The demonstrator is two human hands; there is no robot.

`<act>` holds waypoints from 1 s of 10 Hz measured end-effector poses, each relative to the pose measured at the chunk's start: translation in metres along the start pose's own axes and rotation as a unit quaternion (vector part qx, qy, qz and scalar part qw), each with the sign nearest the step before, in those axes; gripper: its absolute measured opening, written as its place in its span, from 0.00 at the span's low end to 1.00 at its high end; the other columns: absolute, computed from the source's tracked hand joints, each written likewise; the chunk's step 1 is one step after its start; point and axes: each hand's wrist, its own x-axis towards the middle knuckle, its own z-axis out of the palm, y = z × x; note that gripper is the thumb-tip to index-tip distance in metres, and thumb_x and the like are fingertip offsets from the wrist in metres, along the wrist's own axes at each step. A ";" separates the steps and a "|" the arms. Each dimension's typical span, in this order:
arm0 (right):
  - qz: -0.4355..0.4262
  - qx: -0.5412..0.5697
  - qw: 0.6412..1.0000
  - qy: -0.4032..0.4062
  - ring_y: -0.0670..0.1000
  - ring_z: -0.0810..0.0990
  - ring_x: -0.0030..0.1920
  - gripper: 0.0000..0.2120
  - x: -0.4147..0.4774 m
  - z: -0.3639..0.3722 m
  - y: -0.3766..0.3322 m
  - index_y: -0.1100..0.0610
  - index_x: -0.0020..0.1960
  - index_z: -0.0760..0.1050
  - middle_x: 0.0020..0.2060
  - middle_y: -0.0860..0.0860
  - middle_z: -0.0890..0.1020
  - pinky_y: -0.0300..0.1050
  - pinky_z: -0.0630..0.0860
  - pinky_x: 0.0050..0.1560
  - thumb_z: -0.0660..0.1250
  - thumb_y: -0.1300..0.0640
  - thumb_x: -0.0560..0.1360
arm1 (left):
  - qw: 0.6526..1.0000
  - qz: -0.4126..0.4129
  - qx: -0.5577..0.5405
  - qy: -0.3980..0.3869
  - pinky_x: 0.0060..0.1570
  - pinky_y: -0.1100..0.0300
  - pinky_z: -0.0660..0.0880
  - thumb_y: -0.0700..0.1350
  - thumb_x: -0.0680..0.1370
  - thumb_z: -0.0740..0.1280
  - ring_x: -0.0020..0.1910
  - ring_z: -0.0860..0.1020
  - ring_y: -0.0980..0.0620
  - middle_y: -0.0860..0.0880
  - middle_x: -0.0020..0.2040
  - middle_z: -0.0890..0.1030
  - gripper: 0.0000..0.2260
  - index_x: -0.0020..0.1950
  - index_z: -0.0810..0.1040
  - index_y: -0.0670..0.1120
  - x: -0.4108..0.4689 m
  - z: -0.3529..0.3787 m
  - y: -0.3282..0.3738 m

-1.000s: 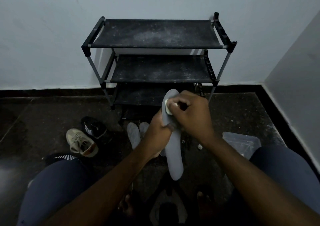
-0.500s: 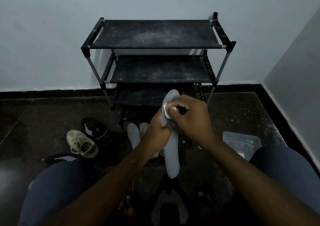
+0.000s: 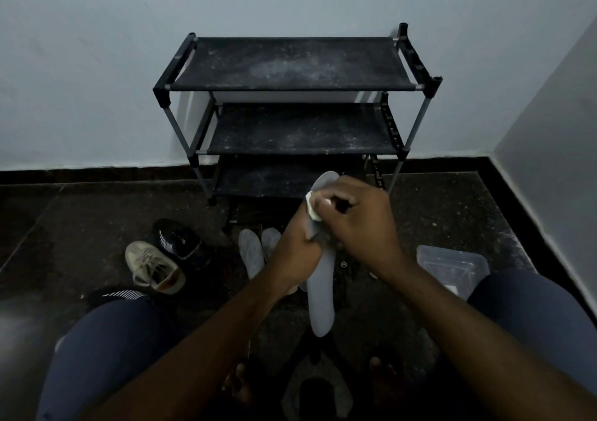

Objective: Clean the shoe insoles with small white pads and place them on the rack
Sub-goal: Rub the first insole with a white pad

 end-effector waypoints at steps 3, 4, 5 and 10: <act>-0.006 0.007 1.000 0.009 0.44 0.84 0.45 0.05 -0.002 0.000 0.000 0.60 0.48 0.86 0.43 0.50 0.85 0.42 0.80 0.47 0.72 0.66 0.77 | 1.000 -0.001 -0.010 -0.008 0.65 0.49 0.77 0.30 0.78 0.66 0.65 0.78 0.50 0.49 0.65 0.79 0.26 0.75 0.68 0.45 -0.001 0.001 -0.001; -0.016 0.005 1.000 0.012 0.44 0.84 0.45 0.05 -0.001 -0.001 0.002 0.60 0.49 0.86 0.43 0.50 0.85 0.41 0.80 0.47 0.72 0.66 0.77 | 1.000 0.004 -0.003 -0.010 0.64 0.49 0.77 0.31 0.78 0.66 0.65 0.78 0.52 0.52 0.63 0.79 0.26 0.74 0.68 0.47 -0.001 -0.001 -0.001; 0.037 0.004 0.996 0.076 0.45 0.84 0.44 0.04 0.017 -0.017 0.020 0.59 0.49 0.86 0.43 0.50 0.85 0.47 0.81 0.47 0.72 0.64 0.77 | 0.999 -0.012 -0.024 -0.044 0.66 0.43 0.75 0.35 0.76 0.64 0.70 0.74 0.52 0.54 0.72 0.74 0.35 0.80 0.60 0.59 -0.001 -0.003 -0.008; 0.072 0.004 0.992 0.104 0.43 0.84 0.44 0.05 0.011 -0.007 0.021 0.58 0.48 0.86 0.43 0.48 0.86 0.38 0.80 0.47 0.72 0.64 0.77 | 0.998 0.009 -0.056 -0.024 0.70 0.39 0.71 0.29 0.77 0.62 0.74 0.71 0.52 0.59 0.73 0.72 0.37 0.78 0.63 0.61 -0.004 0.000 -0.003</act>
